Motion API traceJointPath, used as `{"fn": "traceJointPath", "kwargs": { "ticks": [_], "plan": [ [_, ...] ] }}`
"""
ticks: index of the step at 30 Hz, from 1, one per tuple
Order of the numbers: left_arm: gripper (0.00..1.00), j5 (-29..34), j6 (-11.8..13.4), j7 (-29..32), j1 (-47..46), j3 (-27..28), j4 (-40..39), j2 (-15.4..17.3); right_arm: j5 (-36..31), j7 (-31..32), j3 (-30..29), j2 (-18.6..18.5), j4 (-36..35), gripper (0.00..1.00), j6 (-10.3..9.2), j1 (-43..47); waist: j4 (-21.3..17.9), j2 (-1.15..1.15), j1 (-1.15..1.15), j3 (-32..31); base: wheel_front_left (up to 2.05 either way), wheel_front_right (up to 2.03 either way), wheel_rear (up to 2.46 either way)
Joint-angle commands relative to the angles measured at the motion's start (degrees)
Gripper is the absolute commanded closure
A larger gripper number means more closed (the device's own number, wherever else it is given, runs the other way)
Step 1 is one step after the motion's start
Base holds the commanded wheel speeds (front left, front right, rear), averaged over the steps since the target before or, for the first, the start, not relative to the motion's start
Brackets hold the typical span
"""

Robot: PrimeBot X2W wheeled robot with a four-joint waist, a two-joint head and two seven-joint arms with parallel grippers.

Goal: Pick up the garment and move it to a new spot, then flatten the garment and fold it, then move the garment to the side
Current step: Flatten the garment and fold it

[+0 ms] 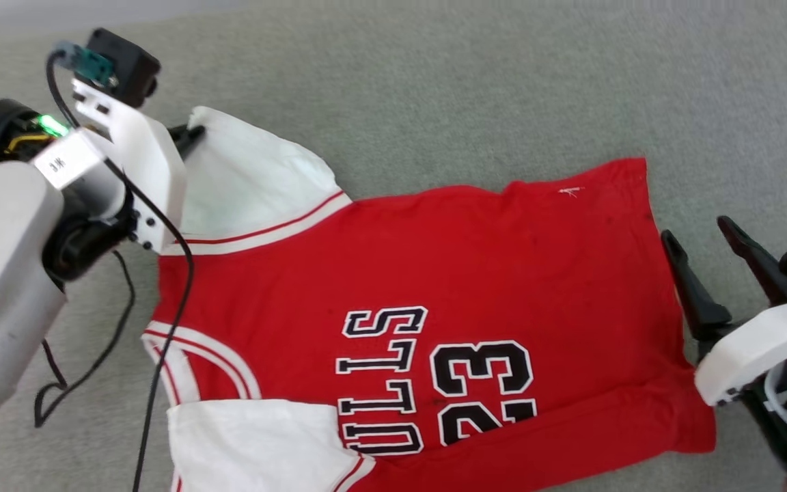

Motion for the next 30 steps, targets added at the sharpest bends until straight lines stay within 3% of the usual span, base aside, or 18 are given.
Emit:
{"fn": "traceJointPath", "kwargs": {
  "ticks": [1,5,14,24,30],
  "plan": [
    [1.0,0.1,0.49,-0.6,1.2,0.07,-1.08,0.15,0.39,2.07,-0.13,-1.24,-0.32,0.0,-0.05,0.02,2.42,0.0,0.01,-2.44,0.0,0.0,0.0],
    [1.0,0.52,2.3,-0.68,3.89,-0.57,-7.24,0.95,-0.74,13.27,-1.08,-6.48,-0.01,0.0,-0.07,-1.33,5.05,0.0,0.01,-3.66,0.0,0.0,0.0],
    [1.0,2.65,7.89,1.11,7.23,-1.85,-22.7,2.64,2.66,33.23,-2.6,-11.56,3.52,0.0,-0.06,-7.69,10.58,0.0,0.01,-1.56,0.0,0.0,0.0],
    [1.0,5.38,11.0,0.82,8.2,-2.47,-33.04,3.55,4.61,42.88,-0.81,-14.02,10.75,0.0,-0.06,-17.57,13.83,0.0,0.01,2.47,0.0,0.0,0.0],
    [1.0,6.24,11.74,0.67,8.08,-2.84,-35.91,3.11,3.66,43.18,0.18,-14.64,15.94,0.0,-0.06,-20.32,15.61,0.0,0.01,4.36,0.0,0.0,0.0]
  ]
}}
